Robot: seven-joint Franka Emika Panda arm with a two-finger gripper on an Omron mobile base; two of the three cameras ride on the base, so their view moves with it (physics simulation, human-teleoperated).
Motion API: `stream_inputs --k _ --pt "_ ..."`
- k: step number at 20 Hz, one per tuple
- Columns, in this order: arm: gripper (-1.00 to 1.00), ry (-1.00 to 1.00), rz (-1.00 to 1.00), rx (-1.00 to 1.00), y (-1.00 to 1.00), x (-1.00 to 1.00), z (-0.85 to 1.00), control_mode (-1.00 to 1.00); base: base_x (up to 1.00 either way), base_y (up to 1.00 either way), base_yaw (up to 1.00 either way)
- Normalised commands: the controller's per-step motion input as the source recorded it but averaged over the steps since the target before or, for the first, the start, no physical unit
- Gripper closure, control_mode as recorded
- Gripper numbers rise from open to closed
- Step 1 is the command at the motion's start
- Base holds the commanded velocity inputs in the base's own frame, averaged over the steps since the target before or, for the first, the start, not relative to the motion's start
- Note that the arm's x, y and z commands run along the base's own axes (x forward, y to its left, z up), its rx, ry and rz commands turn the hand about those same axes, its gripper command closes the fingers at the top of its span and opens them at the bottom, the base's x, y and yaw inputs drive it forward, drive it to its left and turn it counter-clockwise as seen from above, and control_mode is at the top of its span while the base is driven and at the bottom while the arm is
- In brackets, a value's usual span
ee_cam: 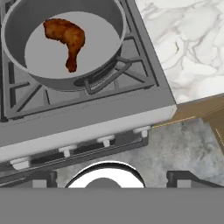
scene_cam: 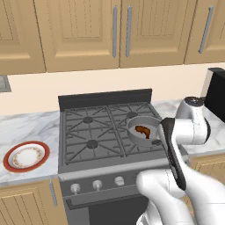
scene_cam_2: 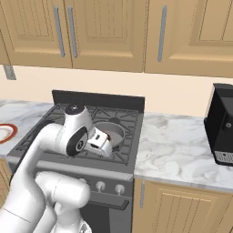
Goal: Retrieve the frozen meat and place it in the pot on a burner. Then turn the burner on.
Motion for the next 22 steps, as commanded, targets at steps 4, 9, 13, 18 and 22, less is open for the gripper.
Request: stream_inputs --k 4,9,13,18,22 --pt "-1.00 -0.15 0.00 -0.03 -0.27 -1.00 0.01 -1.00 0.00 0.00 0.00" --pt "-1.00 -0.09 0.00 -0.03 -0.30 -0.98 0.00 -1.00 0.00 0.00 0.00" --pt "-1.00 0.00 0.03 0.00 -0.04 -0.35 -0.11 -1.00 0.00 0.00 0.00" --pt "-1.00 0.01 0.01 0.00 0.00 -0.01 -0.02 -1.00 0.00 0.00 0.00" --pt "-1.00 0.00 0.00 0.00 0.00 0.00 0.00 -1.00 0.00 0.00 0.00"
